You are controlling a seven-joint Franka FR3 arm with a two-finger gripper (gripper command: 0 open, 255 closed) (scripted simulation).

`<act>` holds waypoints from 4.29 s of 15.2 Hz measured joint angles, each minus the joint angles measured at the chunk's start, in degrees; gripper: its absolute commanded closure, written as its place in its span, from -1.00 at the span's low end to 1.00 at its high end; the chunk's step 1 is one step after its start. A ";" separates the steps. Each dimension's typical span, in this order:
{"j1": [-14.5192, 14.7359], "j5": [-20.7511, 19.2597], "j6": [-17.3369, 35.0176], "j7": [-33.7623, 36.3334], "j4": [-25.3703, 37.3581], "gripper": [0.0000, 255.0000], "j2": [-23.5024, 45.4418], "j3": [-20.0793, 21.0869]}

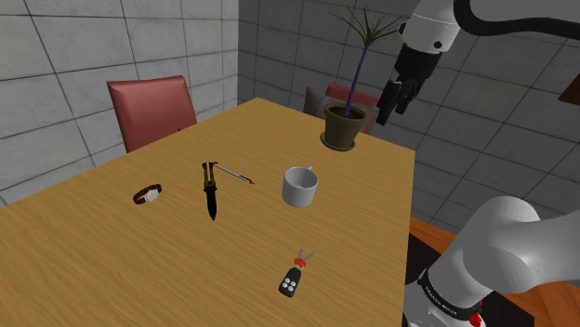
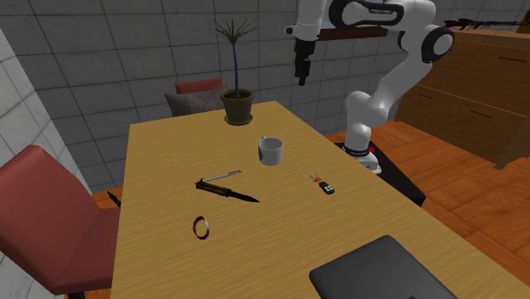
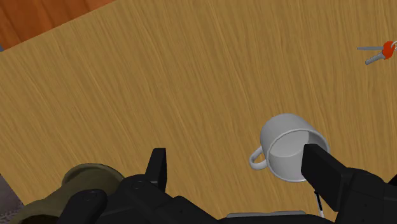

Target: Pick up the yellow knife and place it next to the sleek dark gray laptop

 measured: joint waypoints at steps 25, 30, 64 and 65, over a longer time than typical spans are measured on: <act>3.72 1.16 23.59 19.85 13.66 -1.00 40.26 15.45; 5.20 -2.11 25.56 24.22 21.43 -1.00 51.07 17.12; 12.88 -10.45 28.12 32.33 44.29 1.00 78.87 16.62; 12.89 -10.45 28.13 32.33 44.29 1.00 78.86 16.62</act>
